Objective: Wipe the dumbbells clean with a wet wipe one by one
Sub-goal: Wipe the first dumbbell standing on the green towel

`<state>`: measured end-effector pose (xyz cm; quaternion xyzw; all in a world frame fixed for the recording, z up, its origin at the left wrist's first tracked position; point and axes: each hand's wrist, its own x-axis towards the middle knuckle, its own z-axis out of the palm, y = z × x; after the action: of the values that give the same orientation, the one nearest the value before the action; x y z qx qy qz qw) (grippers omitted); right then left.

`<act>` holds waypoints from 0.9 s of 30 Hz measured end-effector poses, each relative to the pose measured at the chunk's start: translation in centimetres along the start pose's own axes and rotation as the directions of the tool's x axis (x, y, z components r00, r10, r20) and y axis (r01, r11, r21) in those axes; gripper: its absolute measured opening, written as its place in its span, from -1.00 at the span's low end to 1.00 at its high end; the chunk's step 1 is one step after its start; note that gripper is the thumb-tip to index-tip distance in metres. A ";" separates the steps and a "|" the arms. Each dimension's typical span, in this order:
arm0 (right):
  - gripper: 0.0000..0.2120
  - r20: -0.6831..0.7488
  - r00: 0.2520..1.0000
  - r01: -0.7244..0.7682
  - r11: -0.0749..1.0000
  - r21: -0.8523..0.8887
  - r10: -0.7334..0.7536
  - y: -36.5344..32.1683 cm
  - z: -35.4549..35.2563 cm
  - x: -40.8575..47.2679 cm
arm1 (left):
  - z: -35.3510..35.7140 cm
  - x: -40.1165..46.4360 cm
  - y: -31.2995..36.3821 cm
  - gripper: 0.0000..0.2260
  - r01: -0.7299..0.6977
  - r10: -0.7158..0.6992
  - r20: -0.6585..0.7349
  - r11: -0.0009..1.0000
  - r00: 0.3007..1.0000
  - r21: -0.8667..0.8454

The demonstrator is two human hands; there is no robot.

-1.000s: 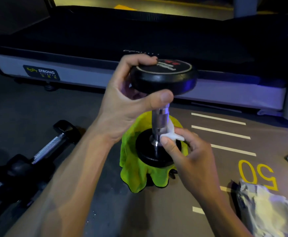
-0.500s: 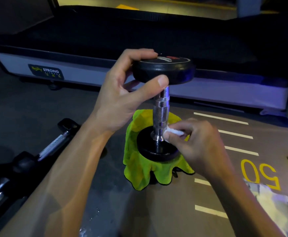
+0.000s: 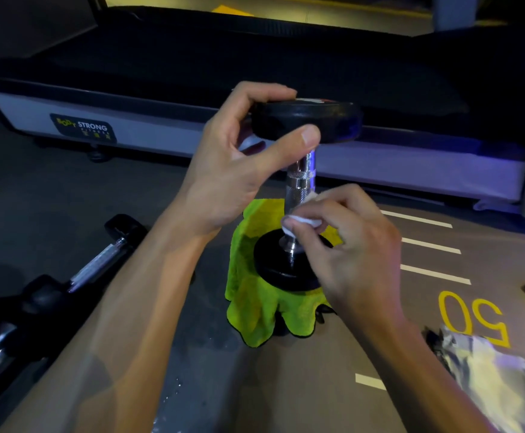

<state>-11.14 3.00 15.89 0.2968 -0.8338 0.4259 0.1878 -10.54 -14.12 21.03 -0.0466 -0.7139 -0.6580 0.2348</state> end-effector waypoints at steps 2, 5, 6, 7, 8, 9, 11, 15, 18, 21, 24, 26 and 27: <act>-0.97 0.046 0.999 -0.010 1.000 0.008 0.010 0.4 0.1 -0.5 | -0.1 0.0 0.0 -0.63 0.010 -0.010 0.002 1.000 1.000 0.001; -0.94 0.182 0.982 -0.059 0.998 0.011 0.056 0.7 0.1 -1.0 | -0.6 -0.1 -0.2 -0.64 0.016 -0.016 0.003 1.000 1.000 -0.006; -0.93 0.192 0.981 -0.044 0.999 0.010 0.041 0.6 0.1 -0.8 | -0.7 -0.2 -0.3 -0.63 0.016 -0.016 0.001 1.000 1.000 -0.008; -0.94 0.181 0.983 -0.002 1.000 -0.014 0.004 0.4 0.1 -0.4 | -0.7 -0.2 -0.3 -0.63 0.017 -0.017 0.001 1.000 1.000 -0.009; -0.95 0.160 0.986 0.056 0.996 -0.064 -0.045 0.1 0.2 0.1 | -0.5 -0.3 -0.2 -0.63 0.019 -0.019 0.003 1.000 1.000 -0.009; -0.95 0.140 0.986 0.112 0.986 -0.127 -0.094 -0.4 0.5 0.5 | -0.4 -0.3 -0.1 -0.62 0.019 -0.018 0.004 1.000 1.000 -0.006; -0.94 0.130 0.980 0.178 0.952 -0.250 -0.150 -1.1 1.5 0.6 | -0.3 -0.3 0.0 -0.61 0.018 -0.018 0.009 1.000 1.000 0.005; -0.80 0.180 0.981 0.141 0.915 -0.378 -0.076 -1.6 2.2 -0.2 | -0.3 -0.2 -0.2 -0.56 0.004 -0.005 0.018 0.999 1.000 0.040; -0.79 0.240 0.971 0.089 0.929 -0.359 0.000 -1.2 1.4 -0.1 | -0.4 -0.1 -0.3 -0.58 0.006 -0.006 0.008 0.999 1.000 0.034; -0.89 0.271 0.958 -0.023 0.970 -0.244 0.091 -0.2 0.4 -0.3 | -0.9 0.0 -0.4 -0.61 0.011 -0.011 -0.012 1.000 1.000 0.015; -0.86 0.235 0.967 -0.087 0.994 -0.069 0.100 0.1 -0.1 -1.7 | -1.1 0.0 -0.5 -0.60 0.020 -0.020 -0.020 1.000 1.000 -0.003; -0.83 0.231 0.965 -0.127 0.992 0.005 0.122 0.4 -0.3 -2.2 | -1.0 0.0 -0.5 -0.61 0.020 -0.020 -0.007 1.000 1.000 -0.006; -0.84 0.241 0.962 -0.140 0.990 0.020 0.131 0.5 -0.3 -2.2 | -0.8 -0.1 -0.5 -0.62 0.019 -0.019 0.000 1.000 1.000 -0.005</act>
<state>-9.82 4.20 14.53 0.2917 -0.8607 0.4142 0.0510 -10.45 -14.99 20.54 -0.0402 -0.7126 -0.6622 0.2284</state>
